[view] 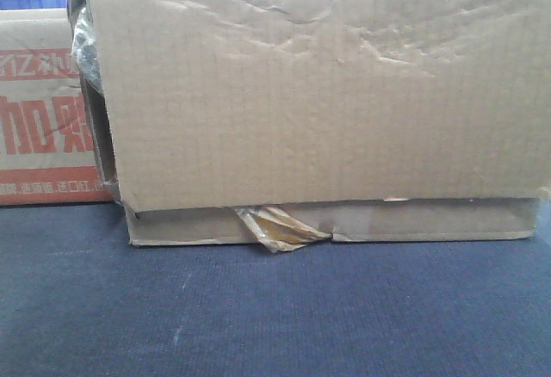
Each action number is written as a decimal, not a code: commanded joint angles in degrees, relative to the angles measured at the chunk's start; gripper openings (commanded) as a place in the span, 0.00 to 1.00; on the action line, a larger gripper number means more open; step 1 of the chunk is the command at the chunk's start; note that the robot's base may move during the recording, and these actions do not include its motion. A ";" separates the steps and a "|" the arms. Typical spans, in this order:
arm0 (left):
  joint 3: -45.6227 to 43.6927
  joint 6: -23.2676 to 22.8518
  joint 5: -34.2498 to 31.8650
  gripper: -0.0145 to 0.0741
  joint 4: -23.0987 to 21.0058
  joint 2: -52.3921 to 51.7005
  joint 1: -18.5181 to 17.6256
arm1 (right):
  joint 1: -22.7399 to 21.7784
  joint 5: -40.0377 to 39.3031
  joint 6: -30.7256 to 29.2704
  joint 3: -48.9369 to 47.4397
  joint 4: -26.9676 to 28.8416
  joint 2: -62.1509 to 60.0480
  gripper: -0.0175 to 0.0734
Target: Stack two boxes on right shelf middle
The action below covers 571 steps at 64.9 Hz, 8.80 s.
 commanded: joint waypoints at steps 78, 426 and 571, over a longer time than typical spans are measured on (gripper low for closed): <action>-3.36 -0.01 -13.81 0.04 -0.36 -0.21 0.25 | -0.30 -8.76 -0.04 -4.17 0.09 -0.17 0.02; -134.42 -10.21 69.37 0.82 7.40 100.37 -26.60 | 6.81 38.89 -0.04 -65.81 -1.94 51.40 0.82; -106.11 -13.45 69.37 0.04 3.48 87.61 -22.28 | 6.81 58.09 -6.08 -88.49 6.67 77.80 0.02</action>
